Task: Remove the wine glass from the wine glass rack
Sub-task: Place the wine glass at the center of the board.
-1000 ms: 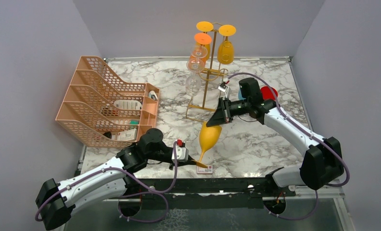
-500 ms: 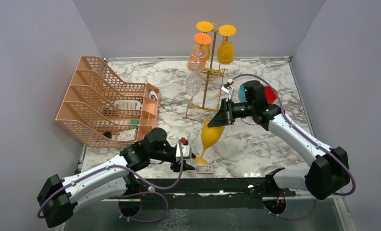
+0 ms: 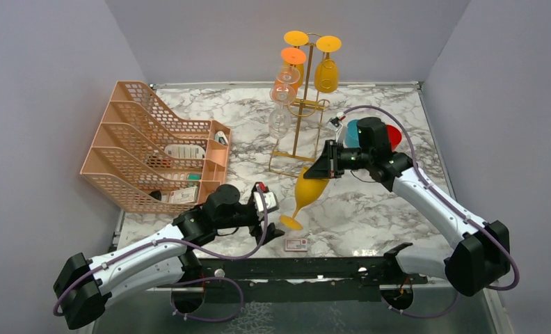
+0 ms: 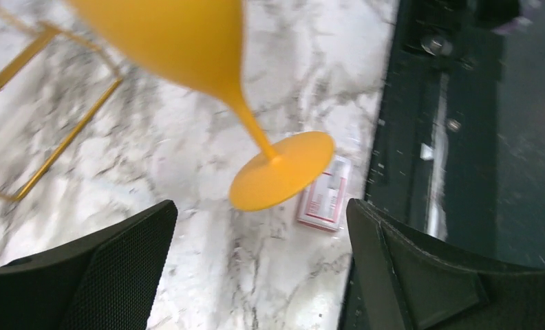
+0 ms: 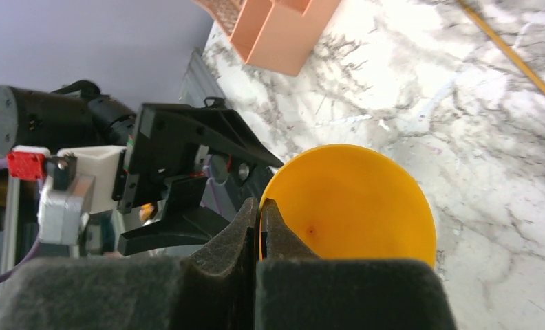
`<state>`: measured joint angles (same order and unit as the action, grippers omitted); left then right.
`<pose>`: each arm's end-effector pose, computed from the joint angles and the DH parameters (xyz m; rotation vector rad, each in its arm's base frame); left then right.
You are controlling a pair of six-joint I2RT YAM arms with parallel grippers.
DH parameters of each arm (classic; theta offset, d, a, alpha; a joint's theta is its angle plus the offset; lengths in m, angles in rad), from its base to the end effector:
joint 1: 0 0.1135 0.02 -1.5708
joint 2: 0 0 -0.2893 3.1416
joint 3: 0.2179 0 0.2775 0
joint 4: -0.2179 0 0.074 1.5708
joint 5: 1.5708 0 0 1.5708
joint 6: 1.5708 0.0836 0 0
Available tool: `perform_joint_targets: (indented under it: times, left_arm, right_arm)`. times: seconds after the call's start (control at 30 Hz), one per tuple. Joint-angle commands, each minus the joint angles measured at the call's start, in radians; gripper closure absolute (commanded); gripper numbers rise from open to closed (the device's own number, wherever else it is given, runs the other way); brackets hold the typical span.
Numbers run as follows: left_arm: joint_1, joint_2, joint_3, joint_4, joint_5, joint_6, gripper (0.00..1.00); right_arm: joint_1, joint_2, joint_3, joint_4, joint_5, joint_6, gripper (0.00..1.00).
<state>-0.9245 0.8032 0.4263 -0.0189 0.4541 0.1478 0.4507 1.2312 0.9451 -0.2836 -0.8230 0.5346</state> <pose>0.1097 -0.2063 0.2202 1.3019 1.5812 -0.9434 0.2530 0.1905 0.2968 -0.4368 2.2423 1.4293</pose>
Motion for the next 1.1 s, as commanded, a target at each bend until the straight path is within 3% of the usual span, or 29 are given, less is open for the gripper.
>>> perform_joint_targets:
  times: [0.0,0.5,0.7,1.07]
  left_arm:
    - [0.0,-0.025,0.032,0.024,-0.365,-0.16,0.01]
    - [0.001,-0.073,0.089,-0.056,-0.778,-0.128,0.01]
    - [0.001,-0.096,0.096,-0.081,-0.876,-0.104,0.01]
    - [0.0,-0.117,0.101,-0.097,-0.924,-0.093,0.01]
  right_arm:
    - [0.002,-0.054,-0.005,-0.037,0.14,-0.027,0.99]
    - [0.003,-0.264,-0.062,-0.144,0.806,0.067,0.99]
    - [0.003,-0.353,-0.098,-0.202,1.1,0.1,0.99]
    - [0.003,-0.363,-0.133,-0.235,1.307,0.1,0.99]
